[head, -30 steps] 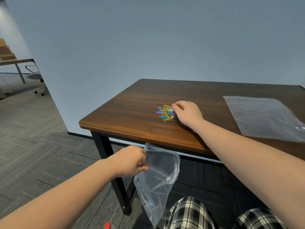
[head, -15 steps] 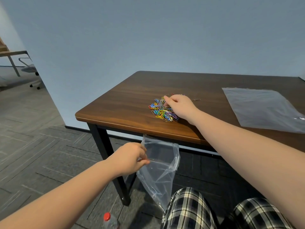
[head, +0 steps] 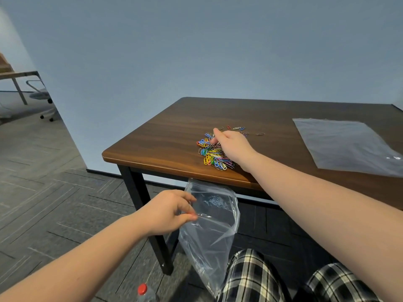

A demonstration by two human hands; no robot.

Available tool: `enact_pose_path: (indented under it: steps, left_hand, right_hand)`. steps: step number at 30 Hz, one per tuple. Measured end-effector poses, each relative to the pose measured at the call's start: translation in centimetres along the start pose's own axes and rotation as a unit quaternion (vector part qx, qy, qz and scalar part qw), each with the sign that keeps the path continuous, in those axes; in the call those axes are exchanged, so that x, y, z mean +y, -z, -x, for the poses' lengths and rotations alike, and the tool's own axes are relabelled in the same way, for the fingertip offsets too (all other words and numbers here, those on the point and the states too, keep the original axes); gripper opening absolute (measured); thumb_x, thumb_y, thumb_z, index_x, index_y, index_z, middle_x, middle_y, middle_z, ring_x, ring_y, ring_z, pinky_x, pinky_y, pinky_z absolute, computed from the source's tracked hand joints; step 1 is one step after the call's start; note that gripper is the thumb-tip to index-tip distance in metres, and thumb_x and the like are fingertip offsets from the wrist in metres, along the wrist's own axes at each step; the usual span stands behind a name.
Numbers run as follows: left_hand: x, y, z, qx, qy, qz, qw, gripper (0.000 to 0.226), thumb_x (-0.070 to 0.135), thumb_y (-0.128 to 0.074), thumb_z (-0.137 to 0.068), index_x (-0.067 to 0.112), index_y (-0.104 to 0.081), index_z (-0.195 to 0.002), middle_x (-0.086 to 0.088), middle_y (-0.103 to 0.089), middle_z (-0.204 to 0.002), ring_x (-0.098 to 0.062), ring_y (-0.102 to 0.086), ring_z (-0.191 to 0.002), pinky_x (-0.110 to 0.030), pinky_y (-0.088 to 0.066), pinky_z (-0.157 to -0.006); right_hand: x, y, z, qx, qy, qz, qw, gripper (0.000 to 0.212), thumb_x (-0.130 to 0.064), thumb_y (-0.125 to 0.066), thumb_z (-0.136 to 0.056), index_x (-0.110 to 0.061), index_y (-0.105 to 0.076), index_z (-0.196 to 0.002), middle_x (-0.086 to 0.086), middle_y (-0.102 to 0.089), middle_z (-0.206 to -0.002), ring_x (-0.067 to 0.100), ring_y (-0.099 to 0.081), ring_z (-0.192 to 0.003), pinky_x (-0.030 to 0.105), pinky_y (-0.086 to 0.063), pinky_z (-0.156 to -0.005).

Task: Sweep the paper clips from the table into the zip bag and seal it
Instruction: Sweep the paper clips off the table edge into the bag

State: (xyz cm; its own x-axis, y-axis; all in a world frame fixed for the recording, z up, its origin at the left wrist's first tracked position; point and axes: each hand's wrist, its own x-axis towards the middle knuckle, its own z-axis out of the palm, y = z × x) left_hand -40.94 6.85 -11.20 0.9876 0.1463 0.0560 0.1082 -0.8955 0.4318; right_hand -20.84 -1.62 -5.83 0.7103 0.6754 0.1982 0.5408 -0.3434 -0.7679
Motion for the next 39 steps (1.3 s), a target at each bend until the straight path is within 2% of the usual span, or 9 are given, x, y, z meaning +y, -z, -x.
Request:
enact_pose_path:
  steps: [7, 12, 16, 19, 28, 34, 39]
  left_hand:
    - [0.0, 0.4, 0.2, -0.004, 0.004, -0.002, 1.000, 0.019, 0.035, -0.063, -0.081, 0.024, -0.074, -0.091, 0.004, -0.059, -0.127, 0.005, -0.049, -0.101, -0.023, -0.042, -0.097]
    - [-0.1, 0.6, 0.1, -0.004, 0.007, -0.004, 1.000, 0.019, 0.035, -0.063, -0.081, 0.023, -0.074, -0.091, 0.004, -0.058, -0.128, 0.004, -0.049, -0.103, -0.020, -0.040, -0.096]
    - [-0.2, 0.8, 0.0, -0.002, 0.014, -0.002, 1.000, 0.019, 0.035, -0.064, -0.081, 0.023, -0.074, -0.090, 0.003, -0.058, -0.128, -0.001, -0.053, -0.106, -0.022, -0.041, -0.097]
    - [-0.2, 1.0, -0.1, -0.001, 0.022, 0.003, 1.000, 0.018, 0.036, -0.064, -0.080, 0.024, -0.074, -0.089, 0.003, -0.058, -0.129, -0.005, -0.053, -0.112, -0.028, -0.041, -0.101]
    - [0.1, 1.5, -0.1, -0.001, 0.025, 0.017, 1.000, 0.015, 0.035, -0.065, -0.080, 0.026, -0.074, -0.088, 0.003, -0.057, -0.131, -0.007, -0.051, -0.117, -0.036, -0.042, -0.104]
    - [0.1, 1.8, -0.1, -0.004, 0.021, 0.013, 1.000, 0.016, 0.036, -0.064, -0.080, 0.026, -0.074, -0.089, 0.004, -0.056, -0.132, -0.006, -0.051, -0.117, -0.034, -0.043, -0.103]
    - [0.0, 1.9, 0.1, -0.002, 0.015, 0.008, 1.000, 0.017, 0.035, -0.065, -0.080, 0.025, -0.074, -0.090, 0.004, -0.058, -0.129, -0.005, -0.052, -0.114, -0.028, -0.043, -0.100]
  right_hand:
    - [-0.2, -1.0, 0.5, -0.024, 0.012, -0.017, 1.000, 0.058, -0.044, -0.031, -0.100, -0.008, -0.075, -0.093, 0.006, -0.072, -0.106, 0.020, -0.061, -0.103, 0.032, -0.038, -0.092]
    - [-0.4, -1.1, 1.1, -0.028, 0.013, -0.056, 0.998, 0.057, -0.043, -0.034, -0.100, -0.006, -0.075, -0.086, 0.001, -0.074, -0.091, 0.017, -0.064, -0.095, 0.035, -0.042, -0.097]
    - [-0.7, -1.5, 1.5, -0.024, 0.021, -0.061, 0.998, 0.059, -0.041, -0.034, -0.100, -0.002, -0.074, -0.083, 0.005, -0.075, -0.090, 0.019, -0.066, -0.093, 0.035, -0.044, -0.095]
    - [-0.8, -1.8, 1.8, -0.007, 0.031, -0.044, 0.999, 0.061, -0.040, -0.033, -0.100, 0.001, -0.074, -0.081, 0.008, -0.075, -0.088, 0.020, -0.066, -0.090, 0.034, -0.043, -0.092]
    - [-1.3, -2.5, 2.2, 0.020, 0.055, -0.012, 0.998, 0.061, -0.039, -0.033, -0.100, 0.000, -0.073, -0.076, 0.011, -0.075, -0.084, 0.022, -0.065, -0.089, 0.037, -0.045, -0.092]
    - [-1.6, -2.6, 2.5, 0.017, 0.054, -0.018, 0.998, 0.061, -0.039, -0.033, -0.101, -0.001, -0.072, -0.074, 0.010, -0.074, -0.080, 0.022, -0.065, -0.088, 0.037, -0.046, -0.092]
    - [-2.0, -2.9, 2.9, 0.013, 0.054, -0.023, 0.998, 0.058, -0.038, -0.032, -0.101, -0.010, -0.063, -0.061, 0.002, -0.066, -0.069, 0.022, -0.065, -0.088, 0.036, -0.045, -0.092]
